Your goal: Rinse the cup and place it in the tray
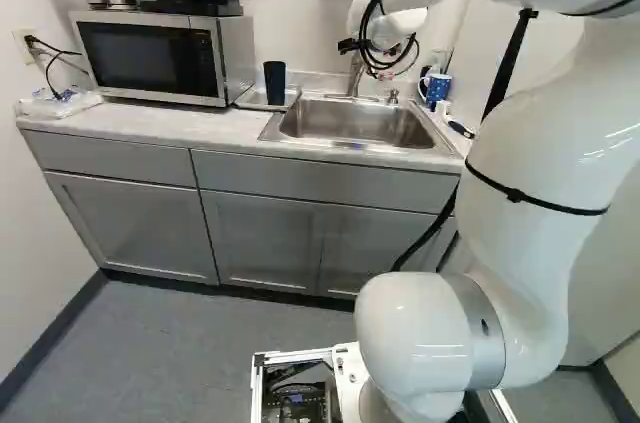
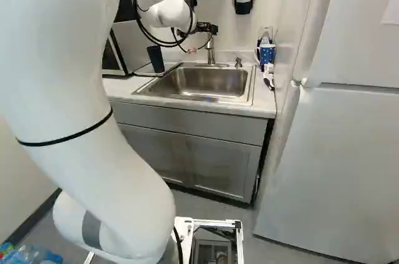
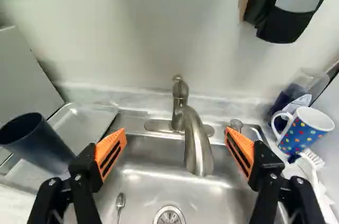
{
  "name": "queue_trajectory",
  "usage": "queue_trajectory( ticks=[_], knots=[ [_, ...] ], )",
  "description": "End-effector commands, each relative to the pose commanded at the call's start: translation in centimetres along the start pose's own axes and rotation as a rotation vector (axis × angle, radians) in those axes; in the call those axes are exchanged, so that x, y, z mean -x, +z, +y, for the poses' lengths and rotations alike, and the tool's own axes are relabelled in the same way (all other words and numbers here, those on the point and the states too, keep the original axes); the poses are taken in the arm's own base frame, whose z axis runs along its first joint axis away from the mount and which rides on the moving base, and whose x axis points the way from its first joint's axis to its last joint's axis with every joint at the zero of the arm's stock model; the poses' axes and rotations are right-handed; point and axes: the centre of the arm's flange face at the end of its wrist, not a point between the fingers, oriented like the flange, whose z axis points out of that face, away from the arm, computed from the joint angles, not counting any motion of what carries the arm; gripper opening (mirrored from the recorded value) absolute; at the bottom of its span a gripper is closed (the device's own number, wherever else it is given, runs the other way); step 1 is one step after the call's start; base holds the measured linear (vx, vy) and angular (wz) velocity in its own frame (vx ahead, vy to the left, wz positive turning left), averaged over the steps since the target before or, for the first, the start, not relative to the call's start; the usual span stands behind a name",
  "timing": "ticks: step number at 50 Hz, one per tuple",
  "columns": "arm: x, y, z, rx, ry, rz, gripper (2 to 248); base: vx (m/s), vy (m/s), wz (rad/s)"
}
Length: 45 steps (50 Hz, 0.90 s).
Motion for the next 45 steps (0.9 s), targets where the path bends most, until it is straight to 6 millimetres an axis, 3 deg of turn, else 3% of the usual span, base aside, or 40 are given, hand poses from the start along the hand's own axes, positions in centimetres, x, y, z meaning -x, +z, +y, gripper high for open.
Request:
queue_trajectory(
  ticks=[32,45],
  knots=[
    [4.3,-4.1,0.8,0.01,0.009,-0.332,247,0.0,0.0,0.0],
    [5.6,-4.9,0.8,0.009,0.011,-0.462,247,0.0,0.0,0.0]
  ],
)
